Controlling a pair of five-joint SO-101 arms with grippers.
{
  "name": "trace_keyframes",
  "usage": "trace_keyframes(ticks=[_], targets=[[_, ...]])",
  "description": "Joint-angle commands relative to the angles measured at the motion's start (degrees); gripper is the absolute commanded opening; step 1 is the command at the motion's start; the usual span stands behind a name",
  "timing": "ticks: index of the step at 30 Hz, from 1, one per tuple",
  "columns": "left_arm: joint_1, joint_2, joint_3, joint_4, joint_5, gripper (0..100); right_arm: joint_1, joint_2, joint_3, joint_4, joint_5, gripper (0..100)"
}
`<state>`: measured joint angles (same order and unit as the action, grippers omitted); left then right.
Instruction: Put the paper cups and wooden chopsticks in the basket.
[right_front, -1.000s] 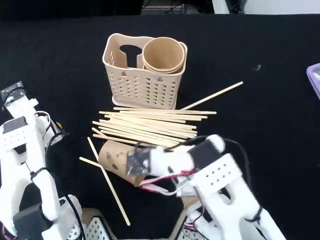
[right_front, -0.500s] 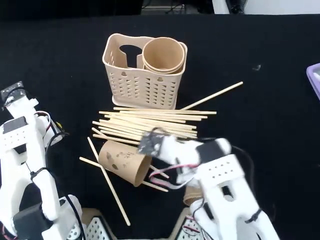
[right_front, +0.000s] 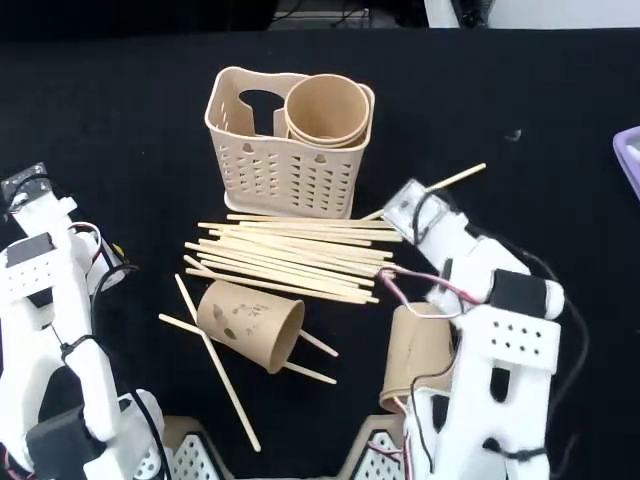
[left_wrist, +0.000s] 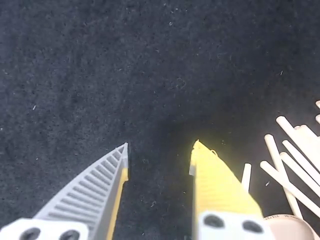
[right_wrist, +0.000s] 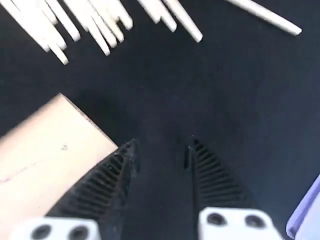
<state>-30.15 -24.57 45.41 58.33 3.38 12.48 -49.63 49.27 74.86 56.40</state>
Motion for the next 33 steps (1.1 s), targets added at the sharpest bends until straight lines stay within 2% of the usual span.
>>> trace_keyframes(ticks=[1,4,7,11,14,19,26,33], targets=[[-0.66,-1.67,-2.95,-0.35,0.53,21,-9.58,-3.65,-6.99,7.47,-9.49,15.5],[-0.66,-1.67,-2.86,-0.35,0.53,21,-20.92,-4.44,-8.92,17.67,-10.99,15.5],[-0.66,-1.67,-2.86,-0.35,0.53,21,-31.74,-4.44,-7.34,25.14,-6.86,15.5],[-0.75,-1.67,-2.86,-0.35,0.53,21,-40.35,-4.44,1.71,22.24,-3.43,15.5],[-0.75,-1.67,-2.86,-0.35,0.53,21,-43.78,-4.44,6.29,19.16,-3.43,15.5],[-0.75,-1.67,-2.86,-0.53,0.53,21,-41.14,-4.35,6.55,19.16,0.18,15.5],[-0.75,-1.67,-2.95,-0.35,0.53,21,-22.33,-4.35,6.99,18.55,11.52,15.5],[-0.75,-1.67,-2.86,-0.35,0.62,21,-7.12,-4.35,11.65,10.46,15.47,15.5]])
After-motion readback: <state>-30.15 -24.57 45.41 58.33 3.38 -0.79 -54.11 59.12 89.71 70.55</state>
